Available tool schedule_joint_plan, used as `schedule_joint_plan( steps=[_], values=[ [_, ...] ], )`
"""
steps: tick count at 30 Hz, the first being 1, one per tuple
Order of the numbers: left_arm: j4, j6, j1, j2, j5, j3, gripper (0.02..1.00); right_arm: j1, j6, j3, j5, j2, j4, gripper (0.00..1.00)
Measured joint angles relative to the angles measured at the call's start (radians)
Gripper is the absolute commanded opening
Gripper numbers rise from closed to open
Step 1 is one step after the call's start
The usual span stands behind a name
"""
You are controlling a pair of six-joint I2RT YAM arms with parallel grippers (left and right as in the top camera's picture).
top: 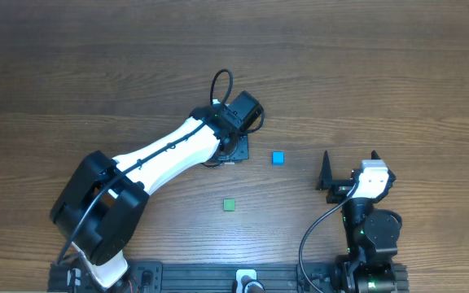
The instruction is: Stack Cubes
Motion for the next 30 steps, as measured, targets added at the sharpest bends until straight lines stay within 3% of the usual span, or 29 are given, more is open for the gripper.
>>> schedule_joint_plan(
  steps=[30],
  values=[
    [0.0, 0.0, -0.006, 0.004, 0.0, 0.0, 0.229, 0.0, -0.001, 0.0, 0.0, 0.0, 0.0, 0.993]
  ],
)
